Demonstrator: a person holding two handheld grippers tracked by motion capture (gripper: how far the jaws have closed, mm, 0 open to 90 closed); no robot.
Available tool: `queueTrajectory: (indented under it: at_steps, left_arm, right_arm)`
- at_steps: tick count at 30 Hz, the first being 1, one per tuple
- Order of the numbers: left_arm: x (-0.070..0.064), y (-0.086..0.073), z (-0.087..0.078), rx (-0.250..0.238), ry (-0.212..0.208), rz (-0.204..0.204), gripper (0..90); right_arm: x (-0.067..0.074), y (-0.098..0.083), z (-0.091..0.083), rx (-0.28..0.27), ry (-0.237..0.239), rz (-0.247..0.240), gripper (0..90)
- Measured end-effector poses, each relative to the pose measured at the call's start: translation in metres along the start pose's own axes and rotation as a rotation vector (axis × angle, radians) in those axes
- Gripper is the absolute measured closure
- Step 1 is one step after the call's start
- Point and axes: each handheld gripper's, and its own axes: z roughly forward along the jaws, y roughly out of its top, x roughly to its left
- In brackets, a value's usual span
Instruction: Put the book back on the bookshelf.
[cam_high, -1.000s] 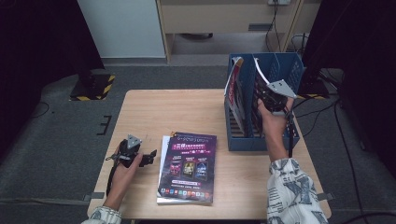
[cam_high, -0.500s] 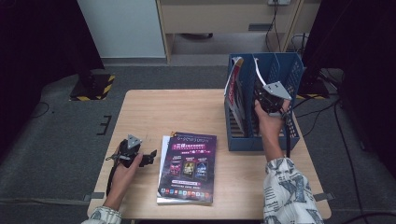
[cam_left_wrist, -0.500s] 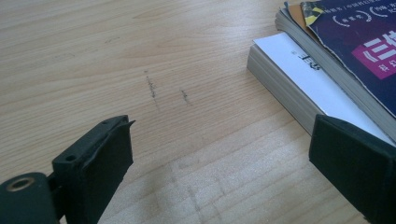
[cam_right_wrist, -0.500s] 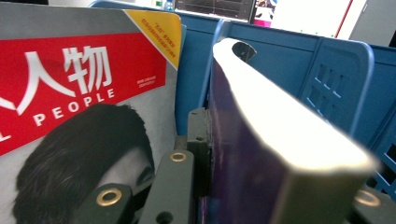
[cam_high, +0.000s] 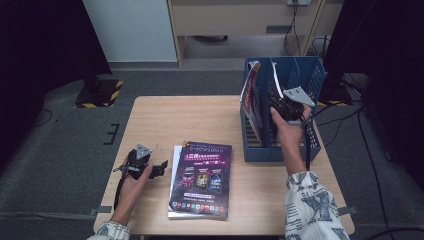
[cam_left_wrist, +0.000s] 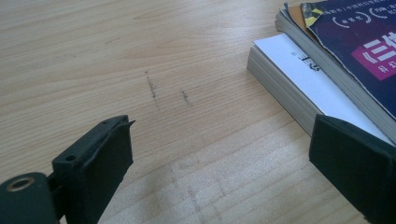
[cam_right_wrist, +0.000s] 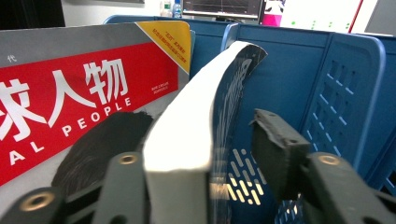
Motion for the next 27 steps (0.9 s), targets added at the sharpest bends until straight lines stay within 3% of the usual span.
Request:
queueTrajectory:
  at_steps: [11, 27]
  left_arm:
    - [0.001, 0.001, -0.002, -0.005, 0.002, -0.002, 5.7]
    - [0.001, 0.000, -0.001, 0.001, 0.001, 0.001, 5.6]
  right_arm:
    - [0.001, 0.002, -0.004, 0.040, 0.037, 0.030, 33.0]
    - [-0.002, -0.010, -0.023, 0.085, 0.090, 0.061, 29.7]
